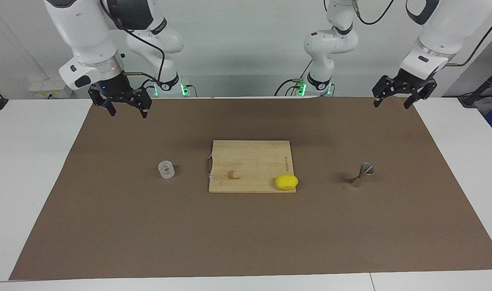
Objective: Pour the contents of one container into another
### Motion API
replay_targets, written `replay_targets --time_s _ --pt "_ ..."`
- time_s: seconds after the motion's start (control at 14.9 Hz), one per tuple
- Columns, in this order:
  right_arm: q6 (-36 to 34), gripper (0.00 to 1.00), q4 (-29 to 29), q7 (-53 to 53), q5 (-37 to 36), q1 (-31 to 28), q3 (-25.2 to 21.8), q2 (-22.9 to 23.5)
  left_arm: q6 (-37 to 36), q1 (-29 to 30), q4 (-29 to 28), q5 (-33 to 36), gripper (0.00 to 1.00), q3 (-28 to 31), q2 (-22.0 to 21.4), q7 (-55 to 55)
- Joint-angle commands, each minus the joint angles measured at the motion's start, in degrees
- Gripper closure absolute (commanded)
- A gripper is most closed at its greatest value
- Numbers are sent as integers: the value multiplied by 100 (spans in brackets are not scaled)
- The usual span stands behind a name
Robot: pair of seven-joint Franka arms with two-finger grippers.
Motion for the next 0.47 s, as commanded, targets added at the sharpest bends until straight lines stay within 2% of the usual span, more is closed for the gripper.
replay_targets --time_s 0.0,0.4 --pt "-108 0 90 -109 -16 -99 60 14 40 -37 -49 -21 0 36 -19 -35" --pt "-108 0 90 -109 -16 -99 60 14 66 -55 -120 -30 0 27 -37 -44"
